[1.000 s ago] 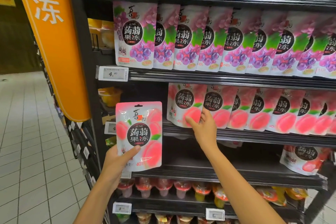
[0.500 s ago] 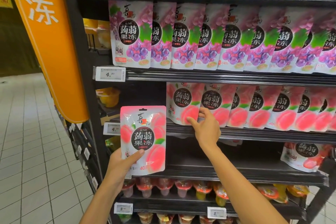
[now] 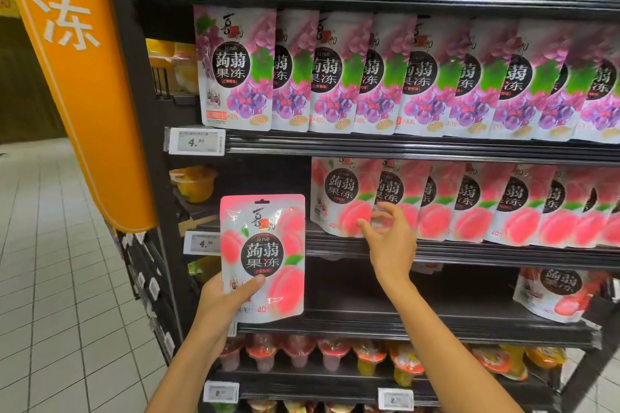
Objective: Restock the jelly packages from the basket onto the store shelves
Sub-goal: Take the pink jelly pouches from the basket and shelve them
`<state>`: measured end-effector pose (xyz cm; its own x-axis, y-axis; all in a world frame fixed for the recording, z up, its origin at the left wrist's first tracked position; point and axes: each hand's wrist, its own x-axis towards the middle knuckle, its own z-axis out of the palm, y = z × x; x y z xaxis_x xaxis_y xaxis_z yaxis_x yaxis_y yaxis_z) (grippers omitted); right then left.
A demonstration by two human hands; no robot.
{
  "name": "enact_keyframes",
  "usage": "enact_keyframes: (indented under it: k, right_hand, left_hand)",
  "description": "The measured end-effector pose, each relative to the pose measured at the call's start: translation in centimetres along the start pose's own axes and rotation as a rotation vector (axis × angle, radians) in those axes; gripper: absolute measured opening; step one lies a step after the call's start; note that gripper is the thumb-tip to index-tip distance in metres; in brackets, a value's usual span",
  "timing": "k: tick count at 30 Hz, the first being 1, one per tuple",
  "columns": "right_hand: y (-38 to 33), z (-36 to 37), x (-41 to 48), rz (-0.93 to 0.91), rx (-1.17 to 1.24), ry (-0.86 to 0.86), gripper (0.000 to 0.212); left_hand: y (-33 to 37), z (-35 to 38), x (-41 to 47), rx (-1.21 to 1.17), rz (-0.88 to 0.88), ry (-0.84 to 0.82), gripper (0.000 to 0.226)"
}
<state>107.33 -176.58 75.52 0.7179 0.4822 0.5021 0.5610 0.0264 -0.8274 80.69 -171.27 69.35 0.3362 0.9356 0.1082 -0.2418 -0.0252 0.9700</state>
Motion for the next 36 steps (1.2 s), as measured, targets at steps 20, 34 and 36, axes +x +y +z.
enact_keyframes:
  k: [20,34,36]
  right_hand:
    - [-4.3,1.6,-1.8,0.216,0.512,-0.506,0.038]
    - [-5.4,4.4,0.8,0.0,0.397,-0.183,0.021]
    - [-5.2,4.4,0.6,-0.01,0.395,-0.222,0.02]
  left_hand:
    - [4.4,5.1,3.1,-0.014,0.109,-0.066,0.066]
    - [4.8,8.4,4.3,0.467,0.426,-0.083,0.047]
    - [4.2,8.6,4.2,0.481,0.452,-0.073,0.047]
